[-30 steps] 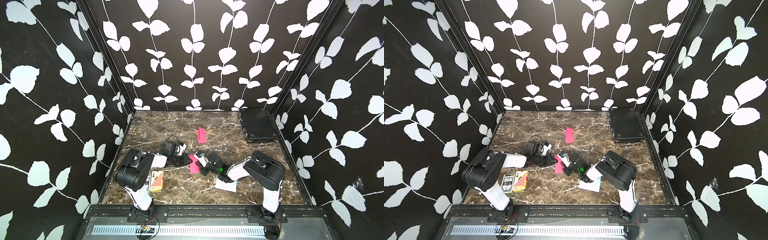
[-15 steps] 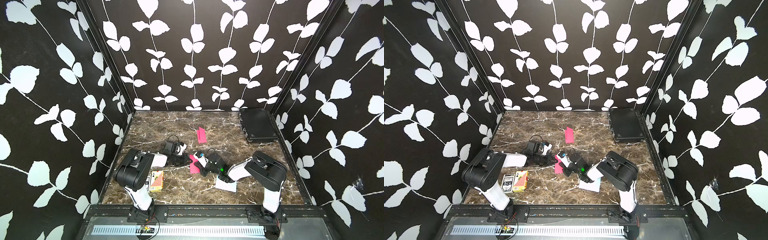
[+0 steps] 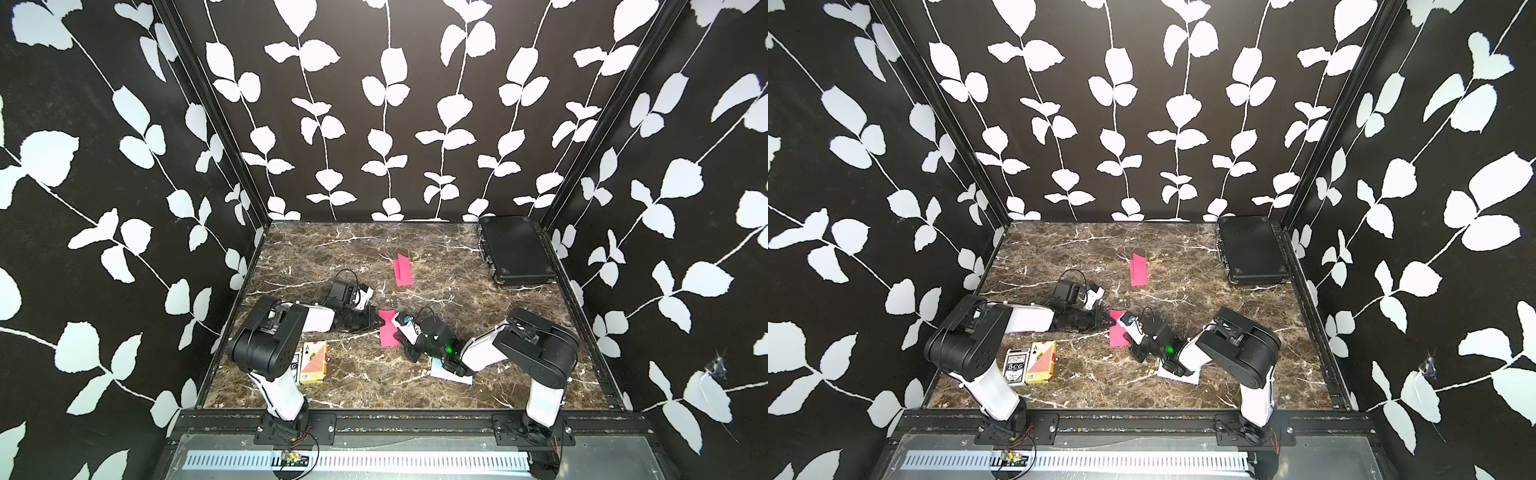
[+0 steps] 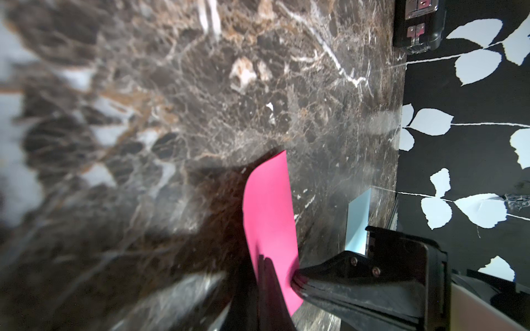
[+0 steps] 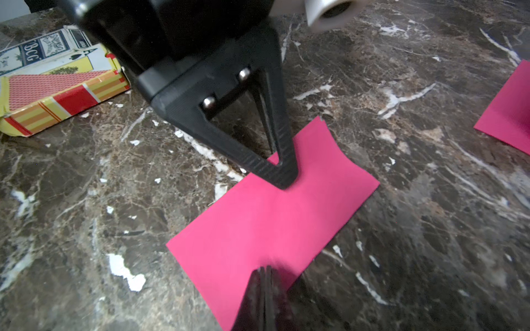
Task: Fold the square paper along the opposite sides
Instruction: Smooth out the paper at the center of the board.
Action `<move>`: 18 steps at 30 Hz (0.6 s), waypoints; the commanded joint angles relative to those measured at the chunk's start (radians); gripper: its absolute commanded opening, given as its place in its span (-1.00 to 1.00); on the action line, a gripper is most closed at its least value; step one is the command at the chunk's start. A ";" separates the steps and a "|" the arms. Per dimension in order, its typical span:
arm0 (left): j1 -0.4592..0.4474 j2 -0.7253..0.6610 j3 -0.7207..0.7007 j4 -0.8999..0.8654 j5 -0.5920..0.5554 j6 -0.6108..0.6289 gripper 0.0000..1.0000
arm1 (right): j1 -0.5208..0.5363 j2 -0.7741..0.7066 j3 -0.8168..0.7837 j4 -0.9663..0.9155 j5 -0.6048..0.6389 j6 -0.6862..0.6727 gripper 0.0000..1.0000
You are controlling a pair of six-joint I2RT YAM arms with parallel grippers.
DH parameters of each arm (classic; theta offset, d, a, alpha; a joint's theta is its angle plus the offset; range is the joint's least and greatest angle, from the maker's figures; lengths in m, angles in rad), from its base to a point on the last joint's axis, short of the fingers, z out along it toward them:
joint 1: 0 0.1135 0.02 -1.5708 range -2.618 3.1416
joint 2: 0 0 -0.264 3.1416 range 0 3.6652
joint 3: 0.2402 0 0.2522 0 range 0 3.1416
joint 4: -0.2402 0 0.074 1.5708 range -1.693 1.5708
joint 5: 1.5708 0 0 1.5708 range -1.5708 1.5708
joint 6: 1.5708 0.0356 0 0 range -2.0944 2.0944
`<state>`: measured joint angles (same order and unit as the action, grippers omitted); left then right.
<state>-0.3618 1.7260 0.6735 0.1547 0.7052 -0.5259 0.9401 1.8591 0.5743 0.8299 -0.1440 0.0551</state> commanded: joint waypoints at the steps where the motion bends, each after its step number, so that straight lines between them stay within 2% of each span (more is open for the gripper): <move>1: 0.034 0.012 0.007 -0.040 -0.086 0.012 -1.00 | 0.023 0.013 -0.047 -0.187 0.025 -0.010 -0.86; 18: 0.070 -0.027 0.009 -0.060 -0.133 0.000 -1.00 | 0.059 0.005 -0.062 -0.242 0.074 -0.008 -0.86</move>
<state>-0.3271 1.7191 0.6735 0.1253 0.7113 -0.5308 0.9852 1.8366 0.5629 0.7933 -0.0818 0.0517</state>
